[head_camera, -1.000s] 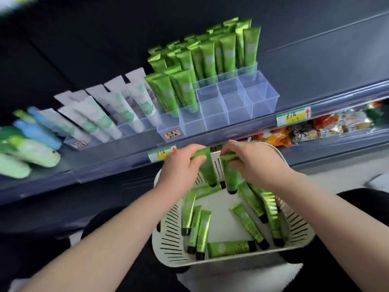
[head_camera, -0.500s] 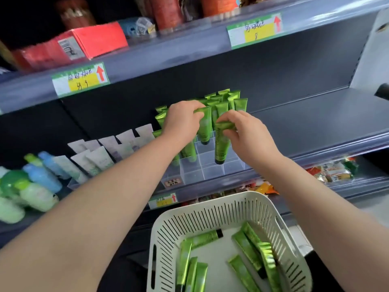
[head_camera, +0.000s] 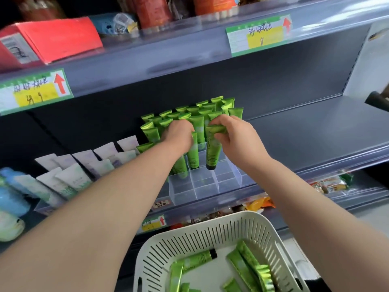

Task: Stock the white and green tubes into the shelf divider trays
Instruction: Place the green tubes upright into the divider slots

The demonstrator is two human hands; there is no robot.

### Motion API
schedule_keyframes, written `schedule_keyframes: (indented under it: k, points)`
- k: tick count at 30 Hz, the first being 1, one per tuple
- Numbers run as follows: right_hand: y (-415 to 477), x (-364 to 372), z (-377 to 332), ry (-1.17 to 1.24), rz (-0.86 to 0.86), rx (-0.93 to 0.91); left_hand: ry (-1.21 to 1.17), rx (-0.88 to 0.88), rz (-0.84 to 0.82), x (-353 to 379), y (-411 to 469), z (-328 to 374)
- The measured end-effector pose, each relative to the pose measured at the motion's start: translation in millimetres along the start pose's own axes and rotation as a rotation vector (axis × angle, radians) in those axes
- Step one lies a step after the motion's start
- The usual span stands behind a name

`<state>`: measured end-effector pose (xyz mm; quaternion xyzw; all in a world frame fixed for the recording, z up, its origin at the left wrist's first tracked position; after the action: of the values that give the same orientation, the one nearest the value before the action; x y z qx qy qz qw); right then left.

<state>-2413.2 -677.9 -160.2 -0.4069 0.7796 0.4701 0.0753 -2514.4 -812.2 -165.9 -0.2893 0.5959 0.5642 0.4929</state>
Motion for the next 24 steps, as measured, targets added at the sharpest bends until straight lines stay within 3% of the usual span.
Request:
schedule_keyframes:
  k: [10, 17, 24]
  points:
    - [21, 42, -12, -0.061, -0.085, -0.013, -0.235, 0.056, 0.241, -48, -36, -26]
    - [8, 74, 1, -0.173, -0.214, 0.024, -0.248, 0.104, 0.180, -48, -69, -36]
    - [2, 77, 2, -0.221, -0.209, 0.004, -0.274, 0.118, 0.174, -49, -72, -37]
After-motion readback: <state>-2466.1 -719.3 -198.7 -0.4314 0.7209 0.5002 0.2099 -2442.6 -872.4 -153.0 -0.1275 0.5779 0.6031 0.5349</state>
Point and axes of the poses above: each hand's wrist, its own y-axis towards the middle knuckle, its own x-axis out of the palm, z = x × y, the point moved 3 cm from there along y, towards the middle knuckle, and after that the axes turned 15 degrees about z, right-handed, at the moved point
